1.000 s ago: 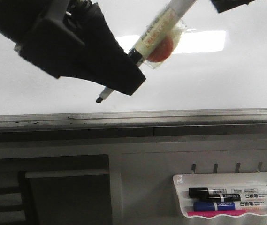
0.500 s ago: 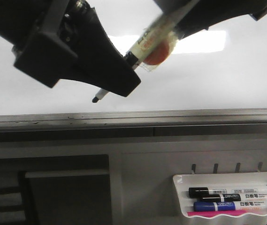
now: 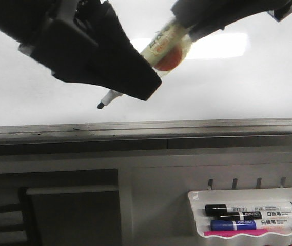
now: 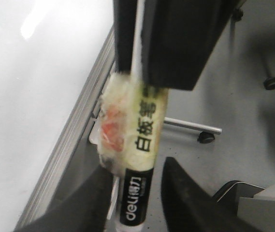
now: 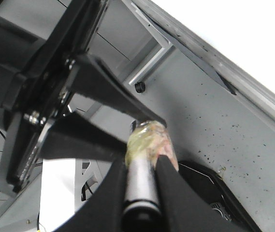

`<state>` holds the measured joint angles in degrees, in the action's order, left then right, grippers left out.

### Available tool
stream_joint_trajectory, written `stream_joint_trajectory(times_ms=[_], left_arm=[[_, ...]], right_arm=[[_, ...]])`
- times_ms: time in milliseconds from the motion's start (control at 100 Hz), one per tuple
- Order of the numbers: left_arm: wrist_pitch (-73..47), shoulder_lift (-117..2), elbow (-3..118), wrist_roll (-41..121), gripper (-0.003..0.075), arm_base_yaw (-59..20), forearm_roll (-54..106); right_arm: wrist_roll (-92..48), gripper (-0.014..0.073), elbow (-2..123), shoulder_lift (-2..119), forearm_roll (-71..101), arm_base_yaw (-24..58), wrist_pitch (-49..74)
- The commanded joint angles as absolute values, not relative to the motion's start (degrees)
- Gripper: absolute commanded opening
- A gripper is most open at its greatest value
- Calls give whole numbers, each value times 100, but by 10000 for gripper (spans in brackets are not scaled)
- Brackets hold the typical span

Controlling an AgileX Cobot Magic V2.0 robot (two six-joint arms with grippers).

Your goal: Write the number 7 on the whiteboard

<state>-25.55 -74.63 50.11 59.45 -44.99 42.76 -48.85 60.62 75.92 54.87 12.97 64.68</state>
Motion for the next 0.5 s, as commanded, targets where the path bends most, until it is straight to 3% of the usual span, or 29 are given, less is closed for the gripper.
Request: stream_joint_trajectory(times_ms=[0, 70, 180, 490], left_arm=[[-2301, -7204, 5194, 5908, 464, -4350, 4773], [-2301, -7083, 5194, 5908, 525, -4119, 5062], [-2301, -6786, 5194, 5908, 522, -3627, 5531], [-2316, -5931, 4942, 5908, 440, -1720, 6819]], right_arm=[[-4999, -59, 6250, 7441, 5770, 1297, 6417], [-4999, -59, 6229, 7341, 5715, 1297, 6250], [-4999, -59, 6054, 7042, 5714, 1297, 5694], [-5075, -59, 4552, 5319, 5726, 1297, 3289]])
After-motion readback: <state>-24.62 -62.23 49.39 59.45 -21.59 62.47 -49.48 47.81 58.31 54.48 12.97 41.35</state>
